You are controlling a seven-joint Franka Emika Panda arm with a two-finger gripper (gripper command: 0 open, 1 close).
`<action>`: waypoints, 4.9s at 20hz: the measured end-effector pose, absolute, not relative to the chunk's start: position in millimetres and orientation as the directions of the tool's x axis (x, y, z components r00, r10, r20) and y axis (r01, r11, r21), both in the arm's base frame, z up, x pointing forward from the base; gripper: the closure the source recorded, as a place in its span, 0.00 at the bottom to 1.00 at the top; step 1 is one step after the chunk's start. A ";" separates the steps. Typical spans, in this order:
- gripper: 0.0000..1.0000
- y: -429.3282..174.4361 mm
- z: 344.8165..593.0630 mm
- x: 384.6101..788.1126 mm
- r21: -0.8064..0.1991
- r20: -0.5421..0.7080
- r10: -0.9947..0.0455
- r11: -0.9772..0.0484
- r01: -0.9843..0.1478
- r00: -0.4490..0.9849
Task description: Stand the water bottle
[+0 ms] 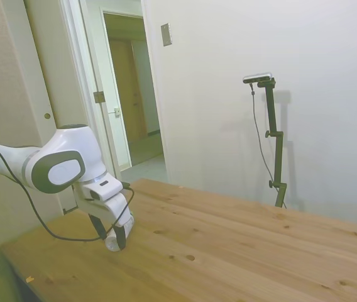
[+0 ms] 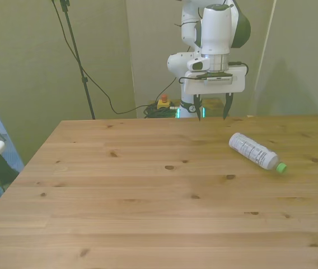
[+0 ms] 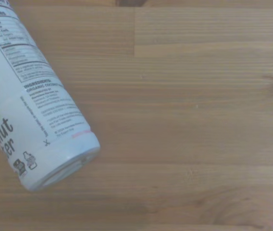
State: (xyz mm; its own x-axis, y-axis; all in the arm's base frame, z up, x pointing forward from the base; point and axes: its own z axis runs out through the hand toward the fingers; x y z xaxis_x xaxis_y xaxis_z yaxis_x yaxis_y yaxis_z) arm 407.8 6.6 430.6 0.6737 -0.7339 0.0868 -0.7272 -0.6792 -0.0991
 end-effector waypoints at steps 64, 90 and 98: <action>1.00 177.4 351.8 621.1 -0.028 0.136 -0.690 -0.720 -0.693 0.711; 1.00 161.4 483.0 517.5 -0.444 0.466 -0.853 -0.455 -0.772 0.235; 1.00 127.2 475.1 530.5 -0.595 0.539 -0.842 -0.371 -0.713 -0.012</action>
